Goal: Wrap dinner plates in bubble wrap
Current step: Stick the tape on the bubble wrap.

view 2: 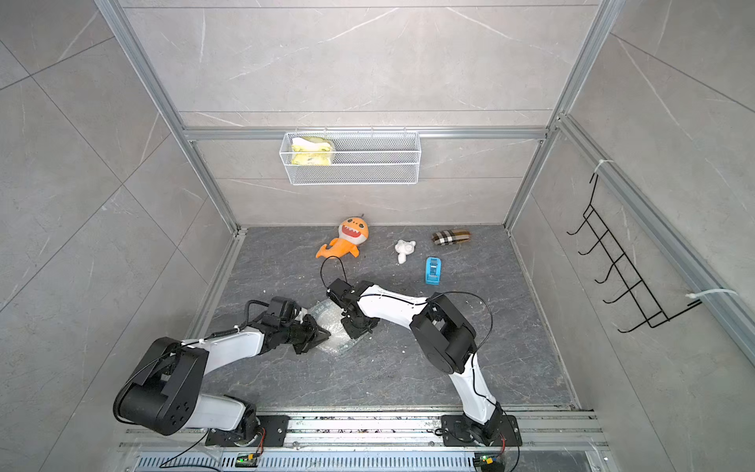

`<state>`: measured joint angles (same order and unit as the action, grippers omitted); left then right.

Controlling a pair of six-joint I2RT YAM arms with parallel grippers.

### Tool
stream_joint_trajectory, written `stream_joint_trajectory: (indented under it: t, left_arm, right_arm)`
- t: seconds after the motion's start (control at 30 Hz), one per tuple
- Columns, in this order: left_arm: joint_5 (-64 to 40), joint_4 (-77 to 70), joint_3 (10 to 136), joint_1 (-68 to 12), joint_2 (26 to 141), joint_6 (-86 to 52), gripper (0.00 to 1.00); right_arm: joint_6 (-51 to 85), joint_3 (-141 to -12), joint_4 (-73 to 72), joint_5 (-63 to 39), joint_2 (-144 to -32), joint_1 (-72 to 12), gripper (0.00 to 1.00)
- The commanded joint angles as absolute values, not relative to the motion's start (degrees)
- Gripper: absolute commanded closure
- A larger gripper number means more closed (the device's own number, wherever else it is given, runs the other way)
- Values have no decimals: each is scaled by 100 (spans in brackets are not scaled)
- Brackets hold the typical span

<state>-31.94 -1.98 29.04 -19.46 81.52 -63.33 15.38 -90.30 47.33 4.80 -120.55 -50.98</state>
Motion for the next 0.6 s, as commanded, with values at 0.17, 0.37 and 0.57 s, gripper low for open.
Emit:
stream_joint_trajectory:
  t: [0.17,0.37,0.57]
  left_arm:
    - [-3522,462,3159,-1811,7919,-6256,82]
    - [-3448,182,2986,-1803,8020,-6330,79]
    - [-3560,-218,2947,-1796,8069,-6576,70]
  right_arm:
    - [1450,-8922,5161,557,-12304,-5102,60]
    - [1433,-9032,5232,521,-12314,-5112,59]
    - [1413,-9118,5297,527,-12287,-5109,59]
